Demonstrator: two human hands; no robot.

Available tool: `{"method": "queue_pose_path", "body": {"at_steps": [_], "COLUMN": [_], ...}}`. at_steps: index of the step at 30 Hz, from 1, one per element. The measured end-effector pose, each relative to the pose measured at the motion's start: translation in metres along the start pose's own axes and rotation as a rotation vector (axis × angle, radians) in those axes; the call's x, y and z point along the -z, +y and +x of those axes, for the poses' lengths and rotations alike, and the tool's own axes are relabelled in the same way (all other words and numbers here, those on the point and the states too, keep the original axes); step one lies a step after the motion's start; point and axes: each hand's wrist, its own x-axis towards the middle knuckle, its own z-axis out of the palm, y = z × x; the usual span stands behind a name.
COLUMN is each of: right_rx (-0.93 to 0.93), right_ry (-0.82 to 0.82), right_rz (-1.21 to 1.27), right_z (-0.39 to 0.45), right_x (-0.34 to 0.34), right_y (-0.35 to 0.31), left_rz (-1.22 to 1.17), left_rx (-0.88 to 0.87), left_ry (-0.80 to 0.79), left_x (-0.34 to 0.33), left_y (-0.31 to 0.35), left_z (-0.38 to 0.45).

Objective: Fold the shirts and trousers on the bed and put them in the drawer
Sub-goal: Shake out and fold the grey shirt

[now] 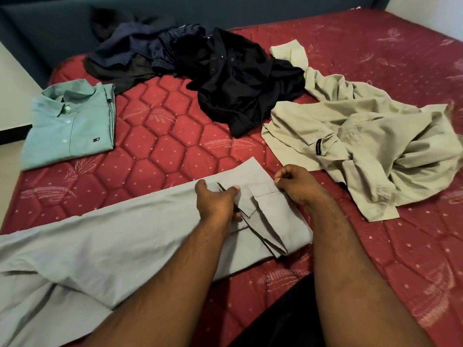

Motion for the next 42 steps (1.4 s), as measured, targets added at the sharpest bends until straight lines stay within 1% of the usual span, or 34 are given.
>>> {"method": "queue_pose_path", "body": {"at_steps": [2,4,5,8,9,11,12,14,15,17,19,21,22,24,26,27,29,30,32,33,34,35,36,38,40,41,42], "right_rx": [0.001,0.005,-0.006,-0.094,-0.121,-0.159,-0.163,-0.141,-0.123,-0.101,-0.142,-0.167,-0.132,-0.044,-0.056,-0.086,-0.163,-0.205,-0.242,-0.255,-0.27,-0.28,-0.288,-0.295,-0.28,-0.265,-0.255], "right_ry": [0.061,0.065,0.05,-0.032,-0.067,-0.141,-0.17,-0.175,-0.155,-0.138,-0.158,-0.176,-0.149,-0.045,0.021,0.008,-0.085,-0.142,-0.205,-0.227,-0.241,-0.239,-0.223,-0.168,-0.134,-0.134,-0.133], "right_rz": [0.039,0.002,0.011,0.196,0.212,0.139,0.08,-0.044,-0.102,-0.183,-0.137,-0.062,-0.095,-0.263,-0.443,-0.531,-0.652,-0.68,-0.702,-0.717,-0.733,-0.745,-0.752,-0.759,-0.773,-0.806,-0.846], "right_z": [-0.001,-0.003,-0.005,-0.012,-0.014,-0.016,-0.016,-0.017,-0.017,-0.021,-0.025,-0.033,-0.037,-0.043,-0.051,-0.056,-0.061,-0.064,-0.065,-0.065,-0.065,-0.066,-0.068,-0.073,-0.079,-0.081,-0.083], "right_x": [-0.004,-0.01,-0.011,-0.01,-0.008,-0.006,-0.007,-0.01,-0.011,-0.009,-0.003,0.003,0.005,0.0,-0.009,-0.015,-0.022,-0.022,-0.024,-0.027,-0.032,-0.037,-0.044,-0.055,-0.058,-0.055,-0.05], "right_y": [0.0,-0.001,-0.001,-0.005,-0.006,-0.007,-0.006,-0.006,-0.005,-0.006,-0.001,0.006,0.014,0.025,0.028,0.027,0.023,0.021,0.021,0.022,0.023,0.024,0.023,0.023,0.02,0.018,0.014], "left_rz": [0.018,0.1,0.143,0.27,0.291,0.351,0.368,0.466,0.539,0.687,0.748,0.69,0.645,0.584,0.616,0.653,0.711,0.695,0.603,0.557,0.535,0.555,0.642,0.972,1.331,1.417,1.419], "left_rx": [0.061,0.068,0.042,-0.077,-0.096,-0.093,-0.077,-0.081,-0.114,-0.248,-0.336,-0.308,-0.28,-0.242,-0.207,-0.183,-0.125,-0.081,-0.011,-0.013,-0.057,-0.147,-0.268,-0.499,-0.648,-0.794,-0.964], "left_ry": [-0.045,-0.105,-0.118,-0.129,-0.156,-0.256,-0.339,-0.491,-0.524,-0.538,-0.558,-0.597,-0.603,-0.582,-0.571,-0.564,-0.567,-0.582,-0.604,-0.598,-0.582,-0.564,-0.533,-0.438,-0.235,-0.109,-0.013], "left_x": [-0.006,-0.008,-0.01,-0.013,-0.014,-0.013,-0.012,-0.01,-0.011,-0.015,-0.021,-0.028,-0.032,-0.037,-0.044,-0.044,-0.043,-0.042,-0.039,-0.037,-0.034,-0.031,-0.029,-0.024,-0.023,-0.024,-0.025], "left_y": [0.011,0.018,0.019,0.017,0.018,0.021,0.025,0.033,0.036,0.04,0.039,0.045,0.048,0.059,0.065,0.063,0.058,0.055,0.052,0.05,0.048,0.043,0.041,0.036,0.035,0.036,0.035], "left_z": [0.004,0.011,0.016,0.03,0.031,0.034,0.035,0.037,0.039,0.04,0.046,0.05,0.05,0.05,0.053,0.056,0.064,0.068,0.074,0.074,0.077,0.077,0.078,0.068,0.047,0.035,0.022]}}
